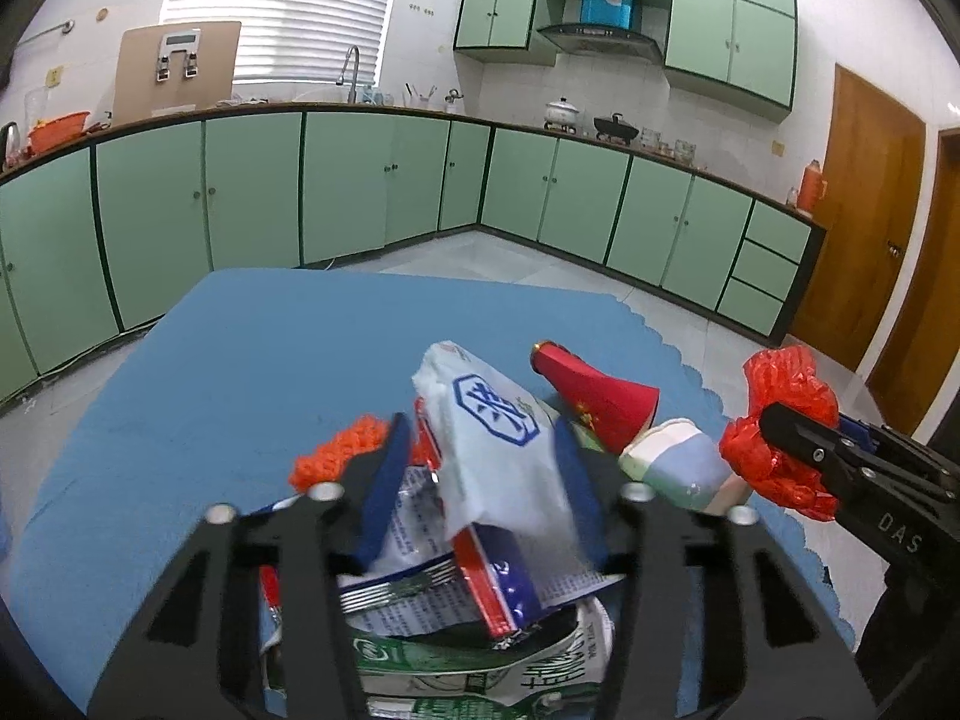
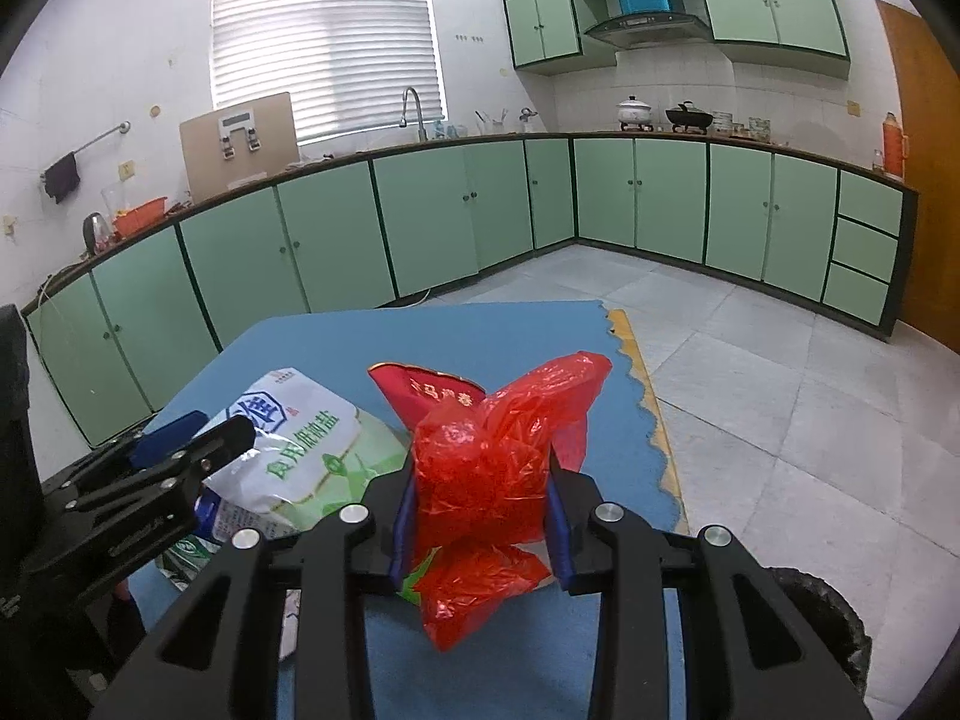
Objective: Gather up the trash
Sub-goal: 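Grasp the white wrapper with the left tool while the right tool grasps the red bag, then carry the white wrapper and red bag over the black bin and open both tools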
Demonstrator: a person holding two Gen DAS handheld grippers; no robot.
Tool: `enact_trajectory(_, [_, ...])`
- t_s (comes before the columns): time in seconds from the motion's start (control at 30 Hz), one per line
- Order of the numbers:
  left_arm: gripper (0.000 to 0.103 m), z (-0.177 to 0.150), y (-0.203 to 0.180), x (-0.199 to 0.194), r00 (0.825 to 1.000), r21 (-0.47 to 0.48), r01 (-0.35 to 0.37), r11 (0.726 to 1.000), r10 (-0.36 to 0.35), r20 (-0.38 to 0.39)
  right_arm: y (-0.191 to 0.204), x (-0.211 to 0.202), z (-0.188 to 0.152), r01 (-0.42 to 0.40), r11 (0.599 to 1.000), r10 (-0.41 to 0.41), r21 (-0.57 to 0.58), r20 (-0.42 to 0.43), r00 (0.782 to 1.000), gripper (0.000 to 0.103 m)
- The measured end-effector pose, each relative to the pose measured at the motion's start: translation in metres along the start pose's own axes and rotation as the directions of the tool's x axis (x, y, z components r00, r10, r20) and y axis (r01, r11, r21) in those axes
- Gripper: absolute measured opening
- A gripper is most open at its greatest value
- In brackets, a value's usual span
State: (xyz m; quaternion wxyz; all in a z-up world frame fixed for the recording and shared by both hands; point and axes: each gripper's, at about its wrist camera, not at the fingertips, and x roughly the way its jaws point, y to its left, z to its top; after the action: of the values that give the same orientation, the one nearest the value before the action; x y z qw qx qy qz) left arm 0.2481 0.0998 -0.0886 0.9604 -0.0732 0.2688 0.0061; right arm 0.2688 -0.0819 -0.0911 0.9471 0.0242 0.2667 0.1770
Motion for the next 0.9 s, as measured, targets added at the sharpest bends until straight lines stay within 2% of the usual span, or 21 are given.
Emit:
enact_trajectory(0.2, [0.016,-0.003,-0.002,-0.010,0.999,0.010,-0.035,0.999,0.035,0.024,-0.001,-0.002,0.000,-0.005,1.000,0.005,0.003,0.000,1.000,0.034])
enact_trajectory(0.3, [0.010,-0.002,-0.002,-0.018,0.998,0.003,-0.031,1.000,0.031,0.046,0.001,-0.002,0.002,-0.008,1.000,0.008,-0.001,0.003,1.000,0.034])
enact_trajectory(0.9, [0.004,0.019,-0.008,-0.088,0.983,-0.009,0.022,1.000,-0.020,0.183,0.002,-0.044,0.015,-0.024,0.999,0.026,-0.024,0.076,0.997,0.034])
